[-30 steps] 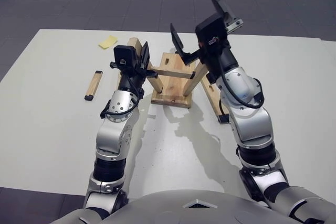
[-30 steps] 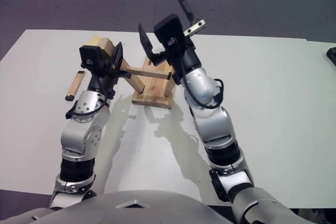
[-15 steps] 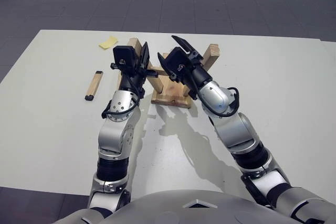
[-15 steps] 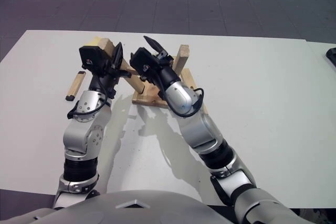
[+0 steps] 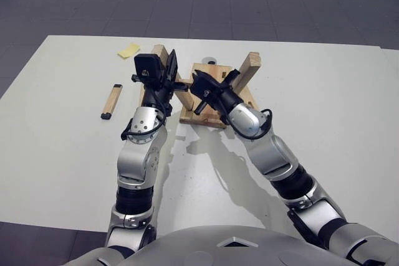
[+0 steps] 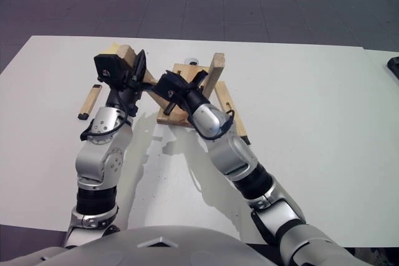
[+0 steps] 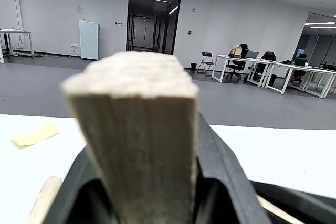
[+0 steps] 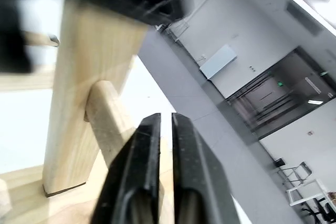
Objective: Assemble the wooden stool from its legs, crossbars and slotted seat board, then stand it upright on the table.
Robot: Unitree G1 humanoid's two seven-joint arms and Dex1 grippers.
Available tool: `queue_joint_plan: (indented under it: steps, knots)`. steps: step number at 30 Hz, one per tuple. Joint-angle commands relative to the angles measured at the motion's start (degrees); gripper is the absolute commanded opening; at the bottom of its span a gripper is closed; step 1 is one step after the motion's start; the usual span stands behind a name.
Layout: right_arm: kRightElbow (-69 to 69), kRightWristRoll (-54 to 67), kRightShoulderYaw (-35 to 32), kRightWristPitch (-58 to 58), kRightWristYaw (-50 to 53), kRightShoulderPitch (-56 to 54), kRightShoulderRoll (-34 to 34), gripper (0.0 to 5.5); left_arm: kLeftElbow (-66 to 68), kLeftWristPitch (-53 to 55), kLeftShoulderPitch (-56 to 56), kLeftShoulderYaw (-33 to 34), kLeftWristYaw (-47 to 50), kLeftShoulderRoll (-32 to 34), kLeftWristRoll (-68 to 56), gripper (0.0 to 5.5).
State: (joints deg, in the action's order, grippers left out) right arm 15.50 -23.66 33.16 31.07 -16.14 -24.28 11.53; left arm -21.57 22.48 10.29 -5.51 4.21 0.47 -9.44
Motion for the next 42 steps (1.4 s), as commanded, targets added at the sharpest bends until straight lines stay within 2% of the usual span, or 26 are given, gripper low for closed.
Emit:
queue_joint_plan:
  steps: [1, 4, 9, 14, 17, 21, 23, 28, 31, 35, 42]
  knots:
    - [-3.2, -0.1, 2.0, 3.7, -5.0, 1.7, 1.1, 0.0, 5.4, 10.3, -4.5, -0.4, -0.6, -0.3, -1.0, 1.07]
    - [-2.4, -1.1, 0.1, 1.2, -3.1, 0.9, 0.6, 0.0, 4.8, 11.0, -4.1, -0.4, -0.5, -0.4, -1.5, 1.04]
    - [0.1, -0.3, -8.3, -5.9, 6.5, -2.3, -4.7, 0.0, 5.3, 11.0, -4.1, -0.3, -0.5, -0.5, -1.4, 1.03]
    - [1.0, 2.4, -13.3, -9.4, 9.0, -3.2, -7.6, 0.0, 5.7, 11.1, -4.0, 0.0, -0.7, -0.6, -1.2, 1.03]
    - [-0.6, 7.5, -13.9, -1.7, 4.4, -1.0, -10.0, 0.0, 5.7, 11.2, -4.1, 0.2, -0.6, -0.7, -1.2, 1.03]
    - [-0.4, 13.3, -11.4, 13.1, -3.1, 2.9, -11.1, 0.0, 5.1, 11.6, -4.4, 0.4, -0.5, -1.0, -1.3, 1.03]
    - [-0.3, 13.6, -11.8, 18.8, -3.0, 3.0, -12.6, 0.0, 4.9, 12.0, -4.4, 0.6, -0.6, -1.3, -1.7, 1.03]
    - [-0.6, 14.2, -14.9, 22.5, -2.2, -0.2, -14.7, 0.0, 4.4, 12.6, -4.3, 0.8, -0.4, -2.0, -2.2, 1.02]
    - [2.0, 17.9, -19.0, 15.5, -1.1, -1.7, -17.9, 0.0, 4.5, 12.9, -4.1, 1.0, -0.5, -2.2, -2.2, 1.02]
    - [5.6, 19.0, -20.1, 2.6, 1.5, -3.6, -18.7, 0.0, 4.8, 12.8, -4.2, 1.1, -0.7, -2.2, -2.1, 1.02]
    - [6.9, 28.6, -24.7, -6.7, 4.0, -5.4, -23.6, 0.0, 5.3, 12.2, -4.5, 1.2, -0.7, -2.4, -2.0, 1.02]
